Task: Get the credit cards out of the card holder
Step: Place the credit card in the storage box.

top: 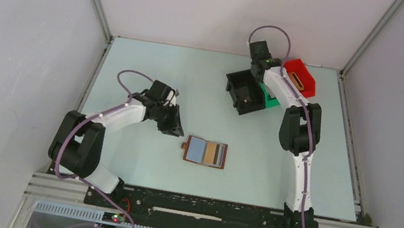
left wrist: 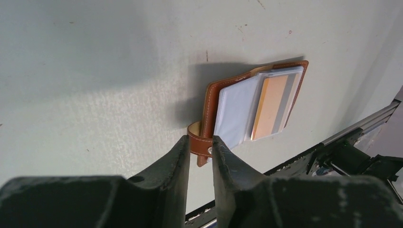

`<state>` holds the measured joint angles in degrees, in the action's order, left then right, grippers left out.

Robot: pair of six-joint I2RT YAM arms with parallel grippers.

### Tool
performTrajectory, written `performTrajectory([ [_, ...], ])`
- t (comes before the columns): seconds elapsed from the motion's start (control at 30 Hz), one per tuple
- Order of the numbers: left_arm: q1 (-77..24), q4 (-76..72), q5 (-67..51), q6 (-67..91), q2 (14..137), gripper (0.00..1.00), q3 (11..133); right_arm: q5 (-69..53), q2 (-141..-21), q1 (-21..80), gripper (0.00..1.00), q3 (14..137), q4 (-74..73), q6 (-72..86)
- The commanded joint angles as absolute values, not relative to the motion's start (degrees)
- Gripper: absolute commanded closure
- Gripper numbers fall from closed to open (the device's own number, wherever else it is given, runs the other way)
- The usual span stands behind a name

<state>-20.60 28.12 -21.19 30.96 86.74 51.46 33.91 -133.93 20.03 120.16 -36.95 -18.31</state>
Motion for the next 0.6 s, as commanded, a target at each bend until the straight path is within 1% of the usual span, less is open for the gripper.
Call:
performTrajectory([
  [0.0, -20.5, 28.7, -18.6, 30.5, 81.1, 0.7, 53.0, 32.5, -120.7, 20.9, 0.59, 120.0, -41.4, -10.5],
  [0.1, -21.4, 29.9, -15.7, 31.0, 78.5, 0.68, 52.9, 30.3, -114.5, 22.7, 0.49, 117.8, -46.6, -3.5],
  [0.17, -22.6, 29.9, -15.3, 31.7, 76.9, 0.67, 52.5, 26.2, -109.1, 24.3, 0.33, 114.0, -48.8, 2.2],
  [0.23, -25.0, 29.7, -14.7, 32.6, 75.8, 0.66, 52.2, 19.1, -103.7, 26.1, 0.29, 106.9, -48.2, 7.9],
  [0.33, -28.4, 28.7, -15.1, 34.6, 75.1, 0.63, 51.7, 9.4, -95.0, 29.6, 0.28, 89.8, -42.4, 15.2],
  [0.4, -30.9, 27.9, -14.7, 36.0, 75.1, 0.58, 51.4, 3.8, -88.8, 31.2, 0.3, 79.1, -37.5, 21.7],
  [0.43, -31.9, 27.6, -14.4, 36.8, 75.2, 0.56, 51.3, -1.0, -85.7, 31.4, 0.3, 73.5, -34.0, 25.4],
  [0.5, -34.0, 26.1, -15.2, 38.1, 75.9, 0.56, 50.6, -9.3, -79.4, 31.7, 0.34, 62.3, -25.9, 33.7],
  [0.57, -35.6, 22.5, -17.3, 40.6, 76.4, 0.56, 48.6, -13.4, -74.6, 32.7, 0.4, 52.8, -17.4, 42.1],
])
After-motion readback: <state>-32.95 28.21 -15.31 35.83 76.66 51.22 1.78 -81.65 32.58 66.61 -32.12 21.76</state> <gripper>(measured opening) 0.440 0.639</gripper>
